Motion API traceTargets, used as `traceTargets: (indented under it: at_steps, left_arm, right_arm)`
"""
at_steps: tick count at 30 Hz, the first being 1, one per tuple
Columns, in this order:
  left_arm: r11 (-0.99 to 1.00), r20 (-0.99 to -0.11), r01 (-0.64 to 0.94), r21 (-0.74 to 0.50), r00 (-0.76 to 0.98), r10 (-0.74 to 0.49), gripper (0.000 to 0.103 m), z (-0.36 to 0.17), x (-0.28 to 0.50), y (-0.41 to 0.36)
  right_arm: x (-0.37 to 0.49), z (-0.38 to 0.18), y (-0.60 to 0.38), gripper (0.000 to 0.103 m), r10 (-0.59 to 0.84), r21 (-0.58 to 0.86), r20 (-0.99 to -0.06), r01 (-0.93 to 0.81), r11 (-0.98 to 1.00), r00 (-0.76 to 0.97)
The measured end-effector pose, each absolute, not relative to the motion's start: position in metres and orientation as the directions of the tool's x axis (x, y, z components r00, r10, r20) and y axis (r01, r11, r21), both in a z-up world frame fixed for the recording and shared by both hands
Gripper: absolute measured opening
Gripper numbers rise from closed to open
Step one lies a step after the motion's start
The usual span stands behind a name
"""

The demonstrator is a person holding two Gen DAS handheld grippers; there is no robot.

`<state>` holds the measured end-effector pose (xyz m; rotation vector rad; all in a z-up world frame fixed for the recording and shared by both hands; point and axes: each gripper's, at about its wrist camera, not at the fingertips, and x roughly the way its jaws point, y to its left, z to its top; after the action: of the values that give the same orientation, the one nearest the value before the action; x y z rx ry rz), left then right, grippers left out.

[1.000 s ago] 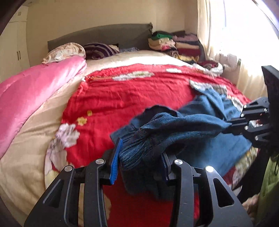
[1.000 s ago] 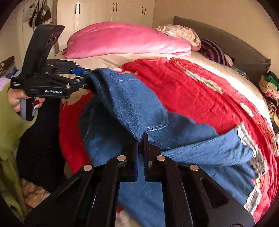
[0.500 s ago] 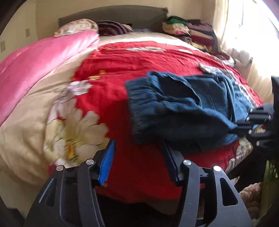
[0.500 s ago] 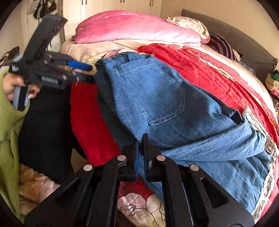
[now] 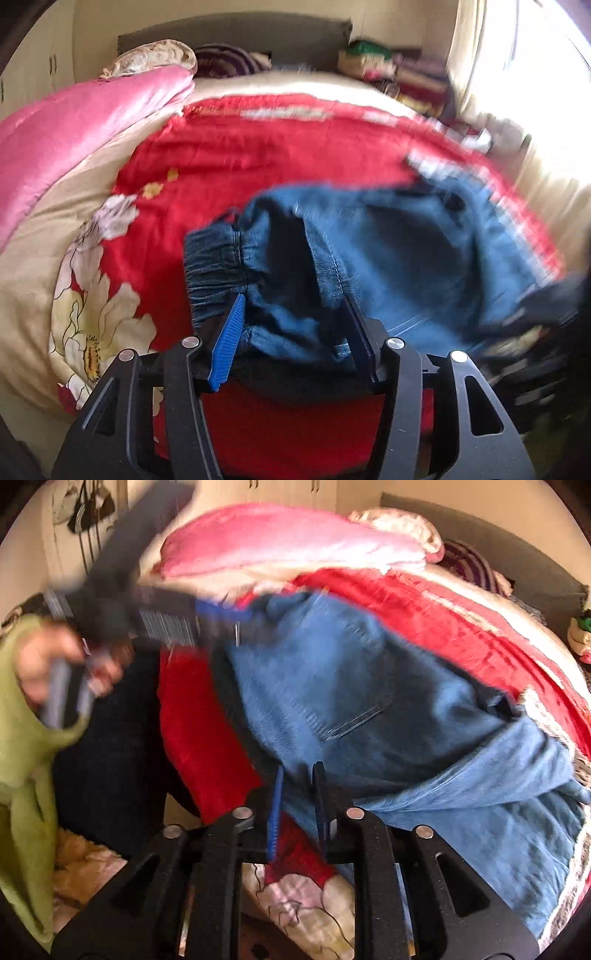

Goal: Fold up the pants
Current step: 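Lift the waistband with the left gripper and fold it toward the lace hem, then open the left gripper and grasp the lace hem with the right gripper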

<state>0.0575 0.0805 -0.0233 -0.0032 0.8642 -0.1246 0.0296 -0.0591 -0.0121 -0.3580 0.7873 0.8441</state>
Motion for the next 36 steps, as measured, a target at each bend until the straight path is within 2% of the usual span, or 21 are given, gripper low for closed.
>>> traceTargets:
  at_steps: [2,4,8,10,12,16,19,28,34,36]
  left_arm:
    - [0.993,-0.753,0.115,-0.030,0.650,-0.099,0.051,-0.027,0.053,0.081]
    - [0.993,-0.753,0.117,-0.033,0.650,-0.102,0.051,-0.026,0.052,0.083]
    - [0.993,-0.751,0.118,-0.030,0.652,-0.100,0.051,-0.026,0.053,0.083]
    - [0.992,-0.749,0.120,-0.027,0.655,-0.100,0.052,-0.027,0.051,0.083]
    - [0.992,-0.746,0.121,-0.040,0.656,-0.110,0.052,-0.027,0.051,0.083]
    - [0.992,-0.738,0.113,-0.046,0.666,-0.110,0.052,-0.026,0.049,0.082]
    - [0.992,-0.732,0.109,-0.071,0.670,-0.126,0.053,-0.022,0.047,0.083]
    - [0.989,-0.715,0.115,-0.087,0.684,-0.143,0.066,-0.004,0.036,0.079]
    - [0.989,-0.683,0.117,-0.088,0.716,-0.146,0.067,0.017,0.029,0.078]
    - [0.990,-0.674,0.116,-0.083,0.725,-0.142,0.073,0.024,0.027,0.076]
  right_arm:
    - [0.031,0.002,-0.068,0.026,0.555,0.039,-0.704,-0.756,0.654,0.443]
    - [0.038,0.009,-0.071,0.034,0.572,0.065,-0.676,-0.736,0.674,0.464]
    - [0.052,-0.005,-0.056,0.036,0.540,0.072,-0.718,-0.725,0.685,0.440]
    - [0.061,-0.028,-0.048,0.040,0.483,0.086,-0.785,-0.705,0.704,0.388]
    - [0.065,-0.042,-0.046,0.041,0.462,0.103,-0.810,-0.689,0.718,0.360]
    - [0.063,-0.033,-0.049,0.043,0.483,0.116,-0.793,-0.686,0.718,0.371]
    - [0.055,-0.021,-0.058,0.054,0.500,0.116,-0.765,-0.676,0.728,0.407]
    - [0.054,0.010,-0.088,0.070,0.498,0.112,-0.702,-0.611,0.783,0.509]
    - [0.057,0.026,-0.115,0.078,0.472,0.106,-0.656,-0.548,0.830,0.589]
    - [0.058,0.031,-0.124,0.080,0.461,0.105,-0.646,-0.526,0.844,0.609]
